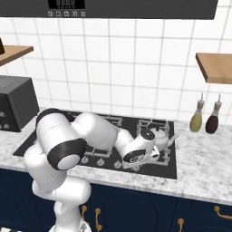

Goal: Pick the kettle from the counter and place it on a stove burner. Then turn the burner on.

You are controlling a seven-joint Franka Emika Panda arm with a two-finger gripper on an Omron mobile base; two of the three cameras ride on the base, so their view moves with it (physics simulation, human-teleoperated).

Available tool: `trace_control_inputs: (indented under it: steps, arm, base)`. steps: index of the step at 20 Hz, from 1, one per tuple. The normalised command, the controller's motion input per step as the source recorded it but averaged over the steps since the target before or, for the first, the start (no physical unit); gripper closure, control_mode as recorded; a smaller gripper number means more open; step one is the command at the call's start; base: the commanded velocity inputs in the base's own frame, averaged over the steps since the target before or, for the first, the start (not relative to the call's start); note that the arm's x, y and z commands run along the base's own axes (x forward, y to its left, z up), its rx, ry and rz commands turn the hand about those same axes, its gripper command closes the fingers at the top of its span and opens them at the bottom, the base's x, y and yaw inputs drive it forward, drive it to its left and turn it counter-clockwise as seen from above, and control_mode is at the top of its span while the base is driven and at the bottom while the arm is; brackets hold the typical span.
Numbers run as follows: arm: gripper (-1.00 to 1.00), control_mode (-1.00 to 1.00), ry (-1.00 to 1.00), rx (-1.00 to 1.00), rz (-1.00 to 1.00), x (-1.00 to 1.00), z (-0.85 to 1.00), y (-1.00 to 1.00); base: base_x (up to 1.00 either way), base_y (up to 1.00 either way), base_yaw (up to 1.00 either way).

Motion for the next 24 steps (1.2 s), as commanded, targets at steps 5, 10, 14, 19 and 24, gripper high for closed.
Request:
trace_control_inputs:
  steps: [5,10,14,19,24]
  arm:
    - [-1.0,-1.0,0.0,0.0,0.19,0.0,-0.25,0.2]
    - [-1.0,-1.0,0.0,0.0,0.01,0.03,0.0,0.0]
    - [-1.0,-1.0,0.0,0.0,0.0,0.0,0.08,0.0]
    - [-1.0,-1.0,0.0,0.0,0.0,0.0,0.31,0.0]
    - [-1.0,-1.0,0.0,0.0,0.0,-0.03,0.29,0.01]
  base:
    - [0.0,0.0,0.0]
    - [0.0,0.0,0.0]
    - [0.0,0.0,0.0]
    - [0.0,0.0,0.0]
    - [0.0,0.0,0.0]
